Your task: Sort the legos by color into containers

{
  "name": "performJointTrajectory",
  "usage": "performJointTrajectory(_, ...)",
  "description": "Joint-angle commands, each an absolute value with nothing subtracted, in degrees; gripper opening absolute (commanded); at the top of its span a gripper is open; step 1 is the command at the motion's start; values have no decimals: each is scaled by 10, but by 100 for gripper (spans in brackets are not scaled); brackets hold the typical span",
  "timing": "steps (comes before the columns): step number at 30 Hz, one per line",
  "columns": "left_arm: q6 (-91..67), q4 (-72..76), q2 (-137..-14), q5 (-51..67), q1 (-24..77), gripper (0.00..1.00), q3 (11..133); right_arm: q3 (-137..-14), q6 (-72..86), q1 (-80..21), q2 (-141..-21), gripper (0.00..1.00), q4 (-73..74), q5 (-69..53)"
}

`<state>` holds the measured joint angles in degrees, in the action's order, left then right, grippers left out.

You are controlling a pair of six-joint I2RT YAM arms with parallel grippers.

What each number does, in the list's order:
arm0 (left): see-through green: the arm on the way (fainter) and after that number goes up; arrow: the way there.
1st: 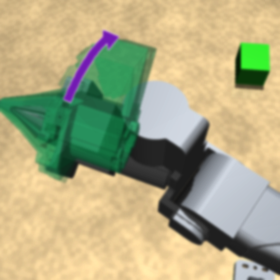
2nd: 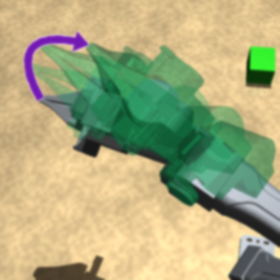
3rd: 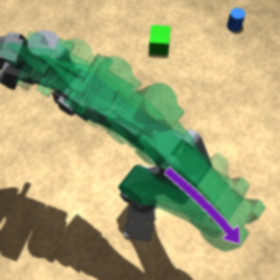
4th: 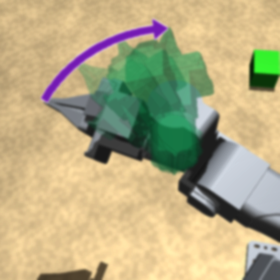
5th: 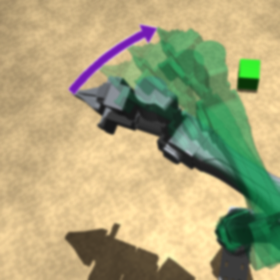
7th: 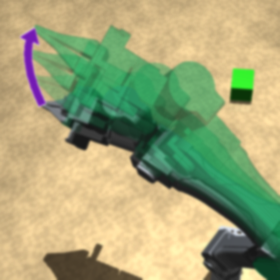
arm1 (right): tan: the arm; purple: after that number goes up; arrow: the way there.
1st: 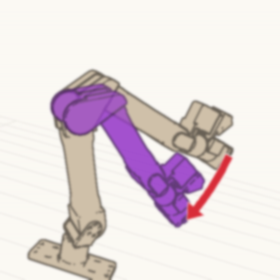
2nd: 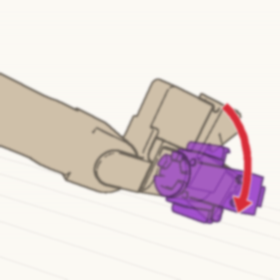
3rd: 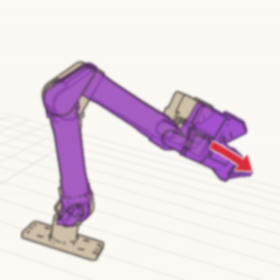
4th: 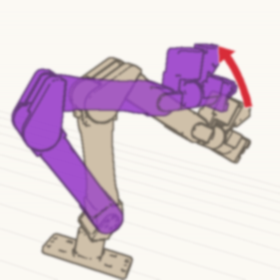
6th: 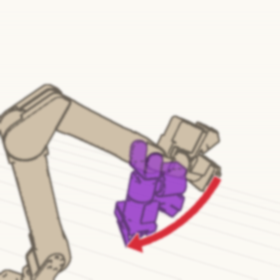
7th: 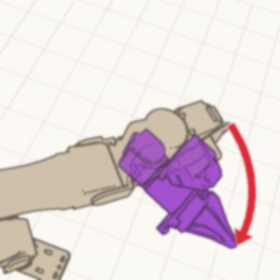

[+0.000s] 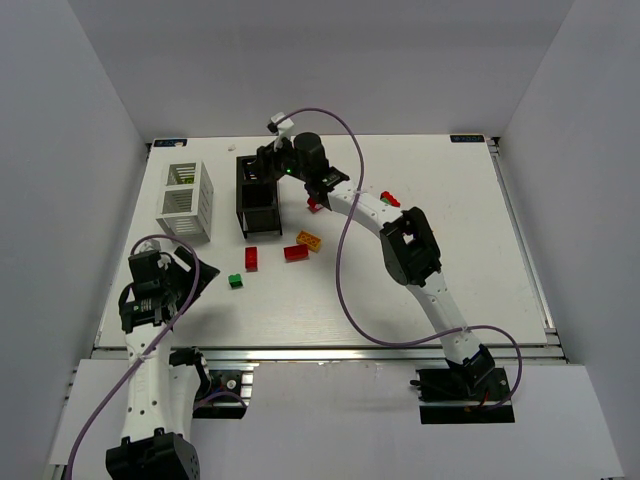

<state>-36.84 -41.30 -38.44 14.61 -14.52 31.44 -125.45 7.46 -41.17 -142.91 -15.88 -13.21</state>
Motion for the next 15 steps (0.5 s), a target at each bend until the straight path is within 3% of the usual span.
performJointTrajectory(1, -359, -394, -383, 165, -149, 86, 309, -1264, 60, -408, -1395, 69, -207, -158)
performJointTrajectory(5, -362, -381, -391, 180, -144, 76, 301, -1182, 19, -389, -1314, 90, -248, -250)
performJointTrajectory(12, -386, -364, -413, 167, -106, 74, 308, -1100, -47, -331, -1191, 89, -125, -435)
performJointTrajectory(15, -414, -360, -448, 108, -37, 75, 326, -1005, -61, -300, -1119, 71, -100, -484)
